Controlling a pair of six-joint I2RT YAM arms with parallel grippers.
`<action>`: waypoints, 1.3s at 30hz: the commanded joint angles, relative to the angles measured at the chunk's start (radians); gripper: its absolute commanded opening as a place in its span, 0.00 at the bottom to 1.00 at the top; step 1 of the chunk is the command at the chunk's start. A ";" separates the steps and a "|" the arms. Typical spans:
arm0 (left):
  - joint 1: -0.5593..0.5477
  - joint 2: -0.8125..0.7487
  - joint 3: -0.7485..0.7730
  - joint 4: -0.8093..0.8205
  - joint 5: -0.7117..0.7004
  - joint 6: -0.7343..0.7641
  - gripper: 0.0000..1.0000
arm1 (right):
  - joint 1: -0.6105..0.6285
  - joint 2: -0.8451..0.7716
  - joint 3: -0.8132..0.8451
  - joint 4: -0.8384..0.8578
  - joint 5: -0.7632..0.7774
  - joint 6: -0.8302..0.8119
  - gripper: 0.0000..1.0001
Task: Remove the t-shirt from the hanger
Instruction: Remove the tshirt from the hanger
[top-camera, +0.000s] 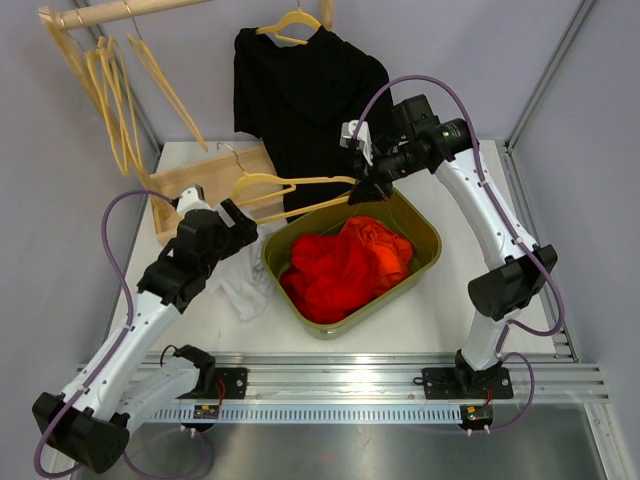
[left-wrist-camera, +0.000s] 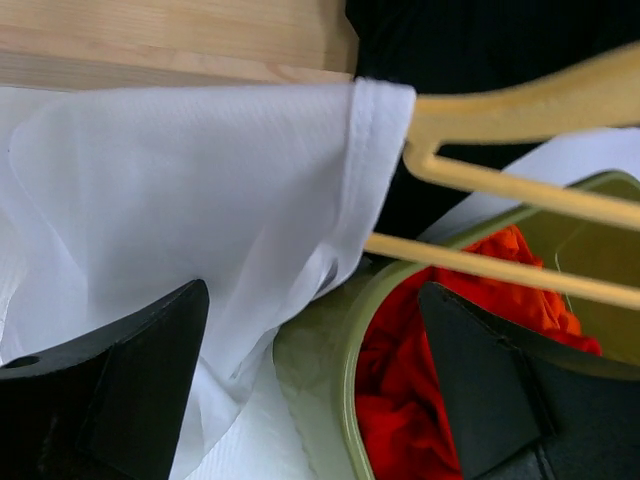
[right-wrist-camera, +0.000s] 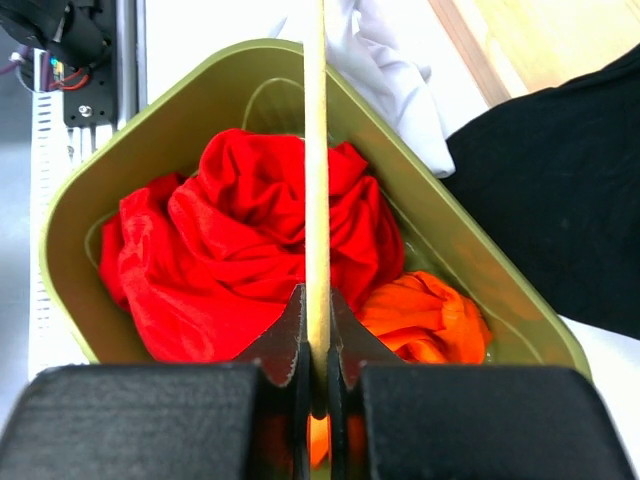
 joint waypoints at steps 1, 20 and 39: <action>0.004 0.036 0.077 0.023 -0.124 -0.087 0.86 | 0.009 -0.084 -0.014 0.066 -0.073 0.036 0.00; 0.058 -0.030 0.080 -0.062 -0.318 -0.001 0.00 | 0.007 -0.110 -0.084 0.111 0.009 0.041 0.00; 0.466 -0.102 -0.092 -0.077 -0.145 0.079 0.00 | -0.103 -0.173 -0.047 0.023 -0.106 -0.067 0.00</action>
